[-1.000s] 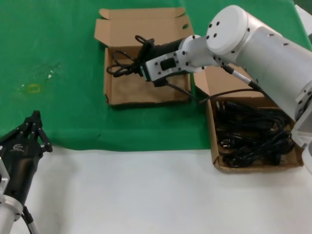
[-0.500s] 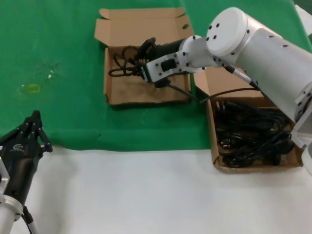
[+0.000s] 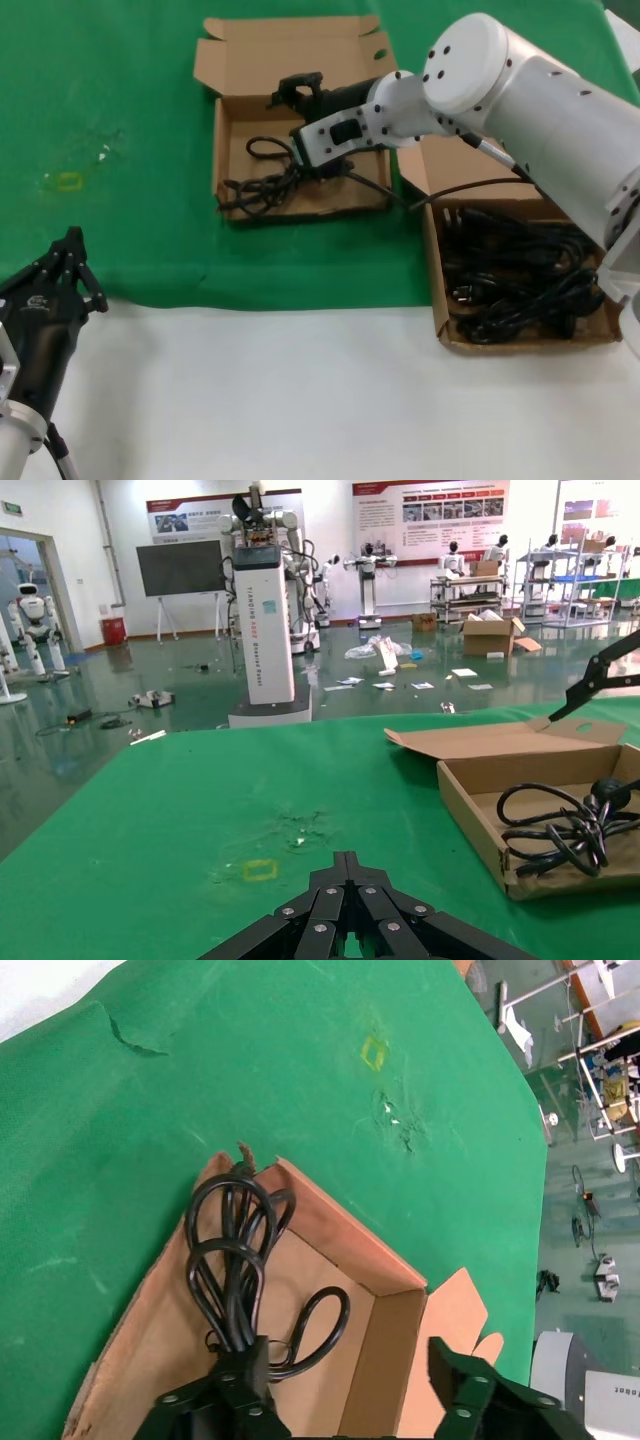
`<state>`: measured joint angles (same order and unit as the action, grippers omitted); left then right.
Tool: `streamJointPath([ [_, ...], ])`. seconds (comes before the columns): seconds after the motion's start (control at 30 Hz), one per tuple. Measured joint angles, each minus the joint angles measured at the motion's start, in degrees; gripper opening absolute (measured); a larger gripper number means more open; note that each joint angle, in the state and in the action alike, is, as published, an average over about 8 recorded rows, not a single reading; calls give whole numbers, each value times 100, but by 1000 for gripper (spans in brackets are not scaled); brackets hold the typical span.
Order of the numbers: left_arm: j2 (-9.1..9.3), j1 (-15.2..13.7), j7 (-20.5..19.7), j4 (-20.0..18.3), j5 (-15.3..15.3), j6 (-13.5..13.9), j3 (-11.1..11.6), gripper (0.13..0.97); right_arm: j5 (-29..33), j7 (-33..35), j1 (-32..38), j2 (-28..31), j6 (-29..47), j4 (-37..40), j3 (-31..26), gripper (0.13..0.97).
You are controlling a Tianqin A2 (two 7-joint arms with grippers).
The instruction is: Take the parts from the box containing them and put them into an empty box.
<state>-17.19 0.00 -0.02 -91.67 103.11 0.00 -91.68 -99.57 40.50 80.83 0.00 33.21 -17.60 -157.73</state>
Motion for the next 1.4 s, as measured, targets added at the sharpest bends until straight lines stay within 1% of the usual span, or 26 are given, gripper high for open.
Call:
streamJointPath([
  [0.07, 0, 0, 0, 0, 0, 0, 0, 144, -1, 0, 0, 0, 0, 0, 0, 514],
  [0.1, 0, 0, 0, 0, 0, 0, 0, 144, -1, 0, 0, 0, 0, 0, 0, 514],
  [0.37, 0, 0, 0, 0, 0, 0, 0, 145, -1, 0, 0, 0, 0, 0, 0, 727],
  [0.5, 0, 0, -2, 0, 0, 0, 0, 146, -1, 0, 0, 0, 0, 0, 0, 727],
  [0.6, 0, 0, -4, 0, 0, 0, 0, 146, -1, 0, 0, 0, 0, 0, 0, 783],
  [0.77, 0, 0, -2, 0, 0, 0, 0, 182, -2, -16, -35, 7, -15, -33, 29, 876],
  [0.9, 0, 0, -1, 0, 0, 0, 0, 204, -10, -99, -208, 44, -86, -191, 170, 905],
  [1.07, 0, 0, -1, 0, 0, 0, 0, 284, -28, -304, -617, 131, -254, -565, 504, 954],
  [1.17, 0, 0, -1, 0, 0, 0, 0, 332, -41, -454, -913, 194, -375, -836, 746, 957],
  [1.3, 0, 0, -1, 0, 0, 0, 0, 332, -60, -668, -1336, 284, -549, -1224, 1092, 963],
  [1.4, 0, 0, -1, 0, 0, 0, 0, 408, -74, -829, -1657, 352, -681, -1519, 1355, 966],
])
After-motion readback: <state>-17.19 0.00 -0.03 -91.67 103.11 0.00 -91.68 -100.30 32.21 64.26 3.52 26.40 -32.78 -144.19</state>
